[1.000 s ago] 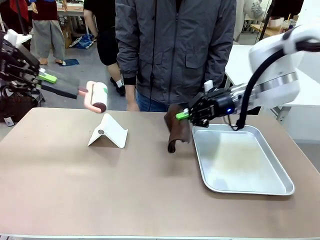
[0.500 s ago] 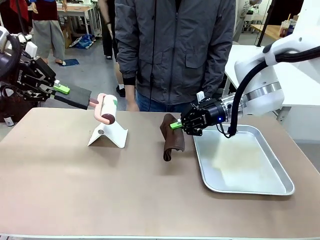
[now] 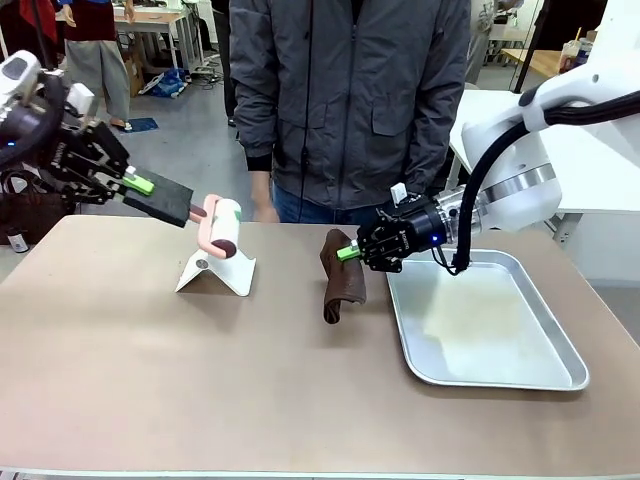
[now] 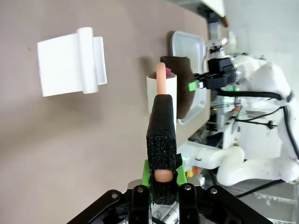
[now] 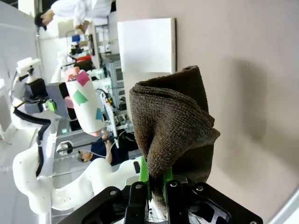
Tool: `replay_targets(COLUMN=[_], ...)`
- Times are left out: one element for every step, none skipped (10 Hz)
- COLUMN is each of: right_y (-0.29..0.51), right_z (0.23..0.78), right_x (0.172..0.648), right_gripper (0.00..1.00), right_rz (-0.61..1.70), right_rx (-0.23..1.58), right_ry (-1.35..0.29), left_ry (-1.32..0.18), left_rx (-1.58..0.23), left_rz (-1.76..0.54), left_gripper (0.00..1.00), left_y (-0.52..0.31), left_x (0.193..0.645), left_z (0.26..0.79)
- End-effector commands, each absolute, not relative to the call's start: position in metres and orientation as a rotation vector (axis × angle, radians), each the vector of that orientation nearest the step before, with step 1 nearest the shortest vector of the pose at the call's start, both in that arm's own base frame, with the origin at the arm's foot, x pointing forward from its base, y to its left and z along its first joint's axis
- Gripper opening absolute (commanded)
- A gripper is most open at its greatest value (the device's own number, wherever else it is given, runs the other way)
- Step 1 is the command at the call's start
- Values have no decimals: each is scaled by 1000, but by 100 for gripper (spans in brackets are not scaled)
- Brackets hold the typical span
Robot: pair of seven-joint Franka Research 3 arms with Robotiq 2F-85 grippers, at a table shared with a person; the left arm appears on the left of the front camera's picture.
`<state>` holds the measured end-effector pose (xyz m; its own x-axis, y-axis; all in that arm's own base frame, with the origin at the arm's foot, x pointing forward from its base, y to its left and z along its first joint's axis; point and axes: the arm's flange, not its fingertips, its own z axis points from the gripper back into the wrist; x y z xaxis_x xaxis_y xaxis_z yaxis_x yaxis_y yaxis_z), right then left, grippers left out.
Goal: Clean the surface of the table.
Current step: Return the Lint Roller and towel to their original positions.
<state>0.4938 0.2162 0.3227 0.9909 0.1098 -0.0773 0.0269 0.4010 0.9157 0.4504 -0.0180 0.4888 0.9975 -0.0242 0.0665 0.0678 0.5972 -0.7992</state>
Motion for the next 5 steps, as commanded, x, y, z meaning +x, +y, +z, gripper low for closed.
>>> replay_targets(right_y=[221,220,219,218,217], right_z=[326,324,324,324,325], right_x=[482,480,479,479,479], right_gripper=[13,13,13,13,13], right_rz=[32,6,-1,-13,-17], right_rx=[1094,1076,1060,1041,1037], right_ry=[111,109,121,125,131], left_ry=[-14,11,18,25,26], left_rx=[-792,-722,-666,-630,-607], left_rz=[-30,-18,3,10,14], left_gripper=[22,22,22,22,22], left_y=[-41,-58,-71,-82,-89], left_x=[472,484,495,503,510], left_z=[499,496,492,489,485])
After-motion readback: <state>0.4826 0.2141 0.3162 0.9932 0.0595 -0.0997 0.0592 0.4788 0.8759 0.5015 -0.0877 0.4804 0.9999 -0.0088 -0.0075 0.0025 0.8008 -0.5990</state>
